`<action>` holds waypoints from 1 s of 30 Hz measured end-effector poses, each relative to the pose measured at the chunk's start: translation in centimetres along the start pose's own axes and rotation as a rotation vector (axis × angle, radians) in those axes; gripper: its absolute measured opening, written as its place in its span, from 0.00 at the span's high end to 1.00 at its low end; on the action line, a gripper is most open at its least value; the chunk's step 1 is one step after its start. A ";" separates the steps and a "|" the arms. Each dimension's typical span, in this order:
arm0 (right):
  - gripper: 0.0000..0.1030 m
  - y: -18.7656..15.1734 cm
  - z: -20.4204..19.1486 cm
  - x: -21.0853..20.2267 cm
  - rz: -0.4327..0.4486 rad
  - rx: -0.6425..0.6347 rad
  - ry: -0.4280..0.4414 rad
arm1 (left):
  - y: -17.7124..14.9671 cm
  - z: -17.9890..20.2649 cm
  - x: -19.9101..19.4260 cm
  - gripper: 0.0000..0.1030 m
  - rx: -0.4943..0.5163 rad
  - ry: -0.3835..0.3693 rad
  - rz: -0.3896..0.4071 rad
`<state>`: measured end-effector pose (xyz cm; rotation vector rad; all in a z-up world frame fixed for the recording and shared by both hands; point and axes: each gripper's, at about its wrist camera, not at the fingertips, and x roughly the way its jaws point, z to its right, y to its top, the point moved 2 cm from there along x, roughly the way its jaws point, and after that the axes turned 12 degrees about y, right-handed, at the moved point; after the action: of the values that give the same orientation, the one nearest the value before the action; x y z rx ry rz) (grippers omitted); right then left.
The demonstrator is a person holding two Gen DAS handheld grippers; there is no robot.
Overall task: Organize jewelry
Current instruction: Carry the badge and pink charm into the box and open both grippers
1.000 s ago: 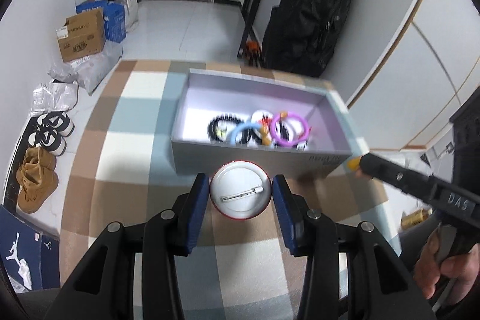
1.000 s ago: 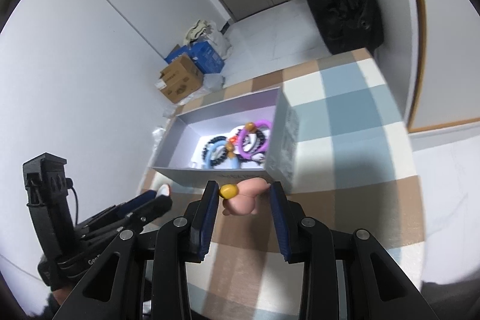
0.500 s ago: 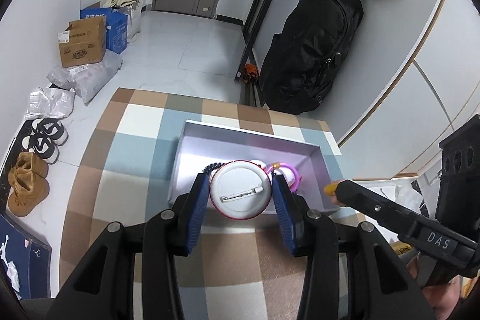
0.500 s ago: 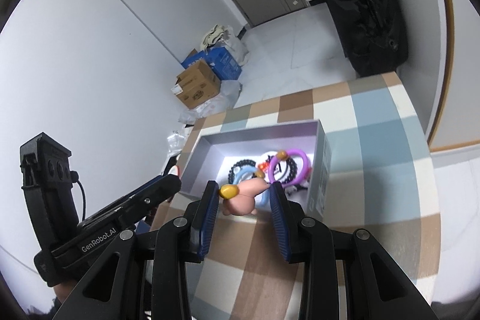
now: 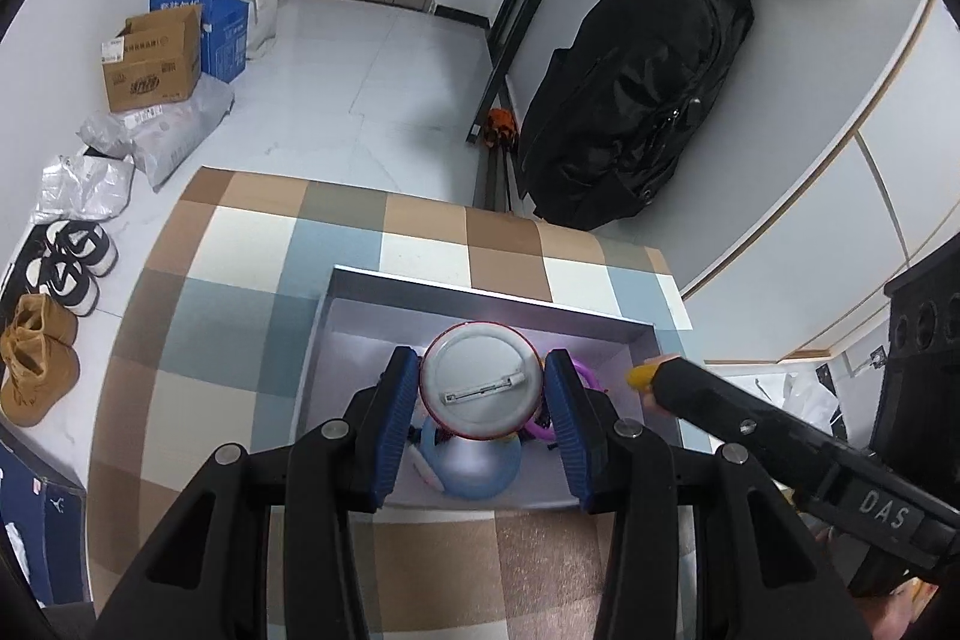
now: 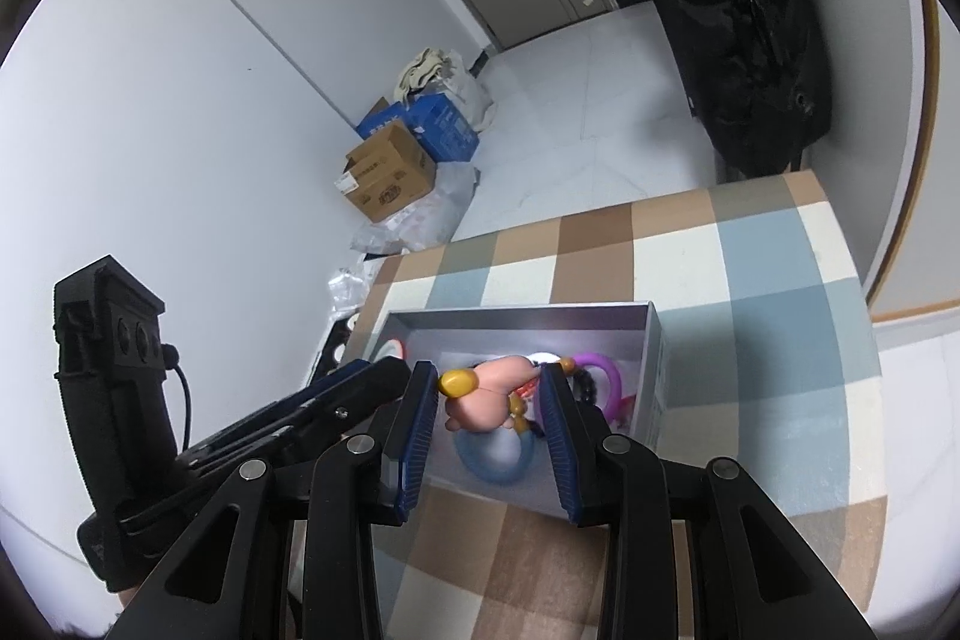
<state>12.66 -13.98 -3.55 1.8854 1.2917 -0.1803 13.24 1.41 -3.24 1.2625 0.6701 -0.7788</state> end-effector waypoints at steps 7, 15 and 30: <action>0.67 0.7 1.3 1.6 -0.024 0.047 -0.008 | 0.2 0.2 1.4 0.64 0.002 0.019 -0.032; 0.67 0.9 2.2 2.5 -0.041 0.095 0.002 | 0.2 0.3 2.1 0.64 0.005 0.025 -0.060; 0.55 1.7 1.6 0.6 0.039 0.062 0.001 | 0.5 0.3 1.5 0.51 -0.004 0.067 -0.039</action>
<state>14.87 -14.86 -3.96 1.9623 1.2618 -0.2011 14.53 0.94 -4.06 1.2797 0.7522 -0.7696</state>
